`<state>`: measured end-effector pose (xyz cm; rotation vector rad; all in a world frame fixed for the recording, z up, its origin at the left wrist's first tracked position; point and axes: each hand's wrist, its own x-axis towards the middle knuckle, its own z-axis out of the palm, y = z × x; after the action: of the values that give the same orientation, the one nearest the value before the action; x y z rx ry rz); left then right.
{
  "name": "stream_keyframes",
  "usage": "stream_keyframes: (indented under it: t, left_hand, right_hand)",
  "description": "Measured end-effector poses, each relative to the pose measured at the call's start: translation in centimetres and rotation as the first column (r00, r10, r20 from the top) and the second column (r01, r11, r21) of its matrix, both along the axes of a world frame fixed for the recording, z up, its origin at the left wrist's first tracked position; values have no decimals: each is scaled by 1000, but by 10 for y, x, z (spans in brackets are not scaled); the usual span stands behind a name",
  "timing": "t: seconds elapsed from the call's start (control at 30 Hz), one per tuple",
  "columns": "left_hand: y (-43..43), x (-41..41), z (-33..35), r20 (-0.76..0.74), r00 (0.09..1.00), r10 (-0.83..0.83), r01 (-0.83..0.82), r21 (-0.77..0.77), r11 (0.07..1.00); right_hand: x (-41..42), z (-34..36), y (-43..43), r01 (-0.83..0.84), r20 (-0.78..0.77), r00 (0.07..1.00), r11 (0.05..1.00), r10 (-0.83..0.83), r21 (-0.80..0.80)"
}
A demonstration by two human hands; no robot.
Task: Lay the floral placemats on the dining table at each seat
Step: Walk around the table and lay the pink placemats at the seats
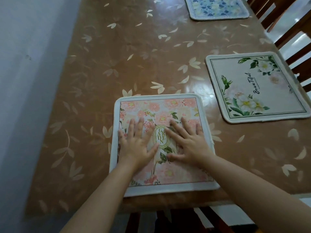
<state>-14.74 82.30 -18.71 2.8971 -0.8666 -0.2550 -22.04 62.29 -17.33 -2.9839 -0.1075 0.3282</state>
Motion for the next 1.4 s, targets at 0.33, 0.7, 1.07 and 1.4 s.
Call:
stream_keyframes:
  t: [0.33, 0.7, 1.07, 1.4]
  left_hand:
    - [-39, 81, -1, 47, 995, 85, -84, -27, 996]
    - [-21, 33, -1, 69, 964, 257, -257, -20, 966]
    - [10, -48, 1, 30, 983, 182, -182, -9, 983]
    - [20, -106, 6, 21, 991, 128, -129, 10, 992]
  right_hand:
    - [87, -8, -27, 114, 112, 987, 992, -119, 46]
    - [35, -6, -7, 334, 91, 936, 940, -340, 74]
    - [-45, 2, 22, 335, 50, 940, 941, -337, 35]
    - [-81, 0, 35, 330, 23, 944, 944, -330, 0]
